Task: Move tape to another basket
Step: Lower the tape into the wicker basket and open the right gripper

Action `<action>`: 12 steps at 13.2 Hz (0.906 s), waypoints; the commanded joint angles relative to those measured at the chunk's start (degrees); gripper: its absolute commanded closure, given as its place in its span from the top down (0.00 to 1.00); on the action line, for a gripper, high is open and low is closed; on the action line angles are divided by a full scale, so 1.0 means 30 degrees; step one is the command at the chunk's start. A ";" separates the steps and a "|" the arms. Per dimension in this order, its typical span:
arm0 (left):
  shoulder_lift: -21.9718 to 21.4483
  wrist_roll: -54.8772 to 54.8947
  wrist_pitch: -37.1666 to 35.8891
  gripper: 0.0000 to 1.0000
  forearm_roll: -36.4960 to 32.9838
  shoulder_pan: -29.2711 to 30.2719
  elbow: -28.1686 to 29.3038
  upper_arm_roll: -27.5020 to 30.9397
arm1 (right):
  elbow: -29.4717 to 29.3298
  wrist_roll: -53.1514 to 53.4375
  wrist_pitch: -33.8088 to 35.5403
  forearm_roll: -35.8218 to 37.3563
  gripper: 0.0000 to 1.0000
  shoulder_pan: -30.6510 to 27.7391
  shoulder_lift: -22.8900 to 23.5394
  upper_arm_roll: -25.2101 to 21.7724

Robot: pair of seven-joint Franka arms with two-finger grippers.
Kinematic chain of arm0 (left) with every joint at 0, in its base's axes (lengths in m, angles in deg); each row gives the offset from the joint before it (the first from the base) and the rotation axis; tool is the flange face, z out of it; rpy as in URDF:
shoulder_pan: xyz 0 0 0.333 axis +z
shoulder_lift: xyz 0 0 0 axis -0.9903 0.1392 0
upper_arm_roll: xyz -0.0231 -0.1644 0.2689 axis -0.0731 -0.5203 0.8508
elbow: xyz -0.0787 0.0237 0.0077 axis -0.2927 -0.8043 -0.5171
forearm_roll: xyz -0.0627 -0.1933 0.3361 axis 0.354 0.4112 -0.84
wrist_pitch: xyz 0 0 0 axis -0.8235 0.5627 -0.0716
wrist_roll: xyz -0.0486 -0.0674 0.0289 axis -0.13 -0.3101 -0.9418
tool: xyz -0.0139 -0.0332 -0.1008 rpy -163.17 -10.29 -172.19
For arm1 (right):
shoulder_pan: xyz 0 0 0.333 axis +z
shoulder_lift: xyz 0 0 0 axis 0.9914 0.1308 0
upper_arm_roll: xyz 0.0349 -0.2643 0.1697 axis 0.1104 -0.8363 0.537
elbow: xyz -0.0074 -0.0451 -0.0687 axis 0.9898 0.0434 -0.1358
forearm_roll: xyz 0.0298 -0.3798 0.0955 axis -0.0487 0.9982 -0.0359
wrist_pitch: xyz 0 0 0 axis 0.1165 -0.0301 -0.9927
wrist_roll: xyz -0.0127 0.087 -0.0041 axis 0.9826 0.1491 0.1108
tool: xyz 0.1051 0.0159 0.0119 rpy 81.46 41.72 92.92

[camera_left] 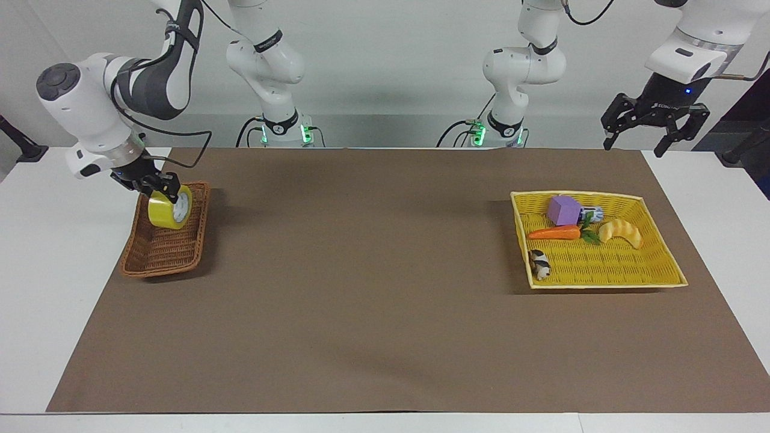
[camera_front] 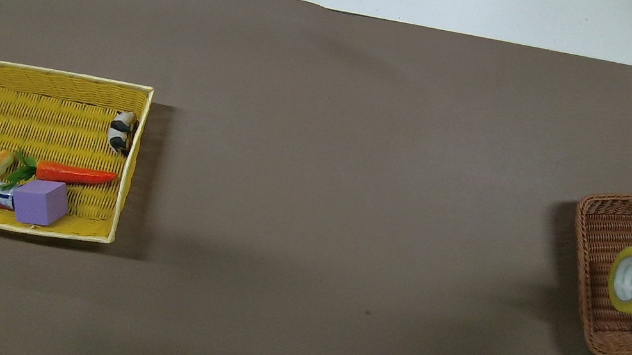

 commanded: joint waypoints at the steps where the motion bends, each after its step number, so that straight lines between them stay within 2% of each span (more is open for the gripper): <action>1: -0.0221 0.0157 -0.0108 1.00 -0.0289 0.0145 0.0105 -0.0154 | 0.1469 -0.0724 -0.1509 0.0403 0.00 -0.0570 0.0066 0.0268; 2: -0.0221 0.0128 -0.0165 1.00 -0.0289 0.0145 0.0134 -0.0154 | 0.1532 -0.0753 -0.1715 0.0432 0.15 -0.0629 0.0387 0.0268; 3: -0.0221 0.0128 -0.0253 1.00 -0.0289 0.0145 0.0134 -0.0125 | 0.1504 -0.0782 -0.1601 0.0548 0.99 -0.0630 0.0419 0.0268; 5: -0.0221 0.0099 -0.0224 1.00 -0.0289 0.0145 0.0134 -0.0125 | 0.1095 -0.0695 -0.1307 0.0696 1.00 -0.0427 0.0594 0.0297; 8: -0.0221 0.0098 -0.0224 1.00 -0.0289 0.0145 0.0134 -0.0125 | -0.0600 -0.0578 -0.0812 0.0725 1.00 -0.0278 0.0683 0.0501; 12: -0.0221 0.0098 -0.0224 1.00 -0.0289 0.0145 0.0134 -0.0125 | -0.2213 -0.0111 -0.0547 0.0696 1.00 0.0804 0.0566 0.0590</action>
